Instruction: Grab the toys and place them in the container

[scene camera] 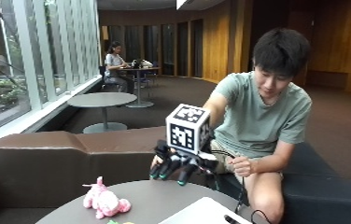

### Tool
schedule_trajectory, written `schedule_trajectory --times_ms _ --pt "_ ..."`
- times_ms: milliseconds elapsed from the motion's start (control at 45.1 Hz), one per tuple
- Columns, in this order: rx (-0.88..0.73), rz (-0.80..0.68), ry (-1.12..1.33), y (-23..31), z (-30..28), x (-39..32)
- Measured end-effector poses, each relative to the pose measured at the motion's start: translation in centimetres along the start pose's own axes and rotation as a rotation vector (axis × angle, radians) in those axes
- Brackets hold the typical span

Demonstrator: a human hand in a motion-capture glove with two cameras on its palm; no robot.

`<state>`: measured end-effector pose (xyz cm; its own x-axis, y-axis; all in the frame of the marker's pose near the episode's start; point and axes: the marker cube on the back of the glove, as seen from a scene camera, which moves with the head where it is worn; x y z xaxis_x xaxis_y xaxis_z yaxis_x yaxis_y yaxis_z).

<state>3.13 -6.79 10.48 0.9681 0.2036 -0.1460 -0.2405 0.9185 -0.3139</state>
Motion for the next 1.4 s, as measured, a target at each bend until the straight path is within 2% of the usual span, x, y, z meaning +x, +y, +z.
schedule_trajectory --times_ms 155,311,466,577,710,888,1154,1398 --pt "0.027 0.072 0.062 3.9 -2.9 7.7" --pt "-0.029 0.174 0.081 7.8 -5.3 15.7" --pt "-0.017 0.228 0.085 10.2 -4.4 22.1" --pt "-0.027 0.273 0.099 11.5 -1.0 28.0" --pt "-0.07 0.299 -0.026 11.0 5.4 32.7" --pt "-0.157 0.27 -0.067 8.5 14.2 35.1" --pt "-0.254 0.332 -0.127 3.5 25.7 38.3" --pt "-0.056 0.345 -0.078 1.5 28.1 38.5"
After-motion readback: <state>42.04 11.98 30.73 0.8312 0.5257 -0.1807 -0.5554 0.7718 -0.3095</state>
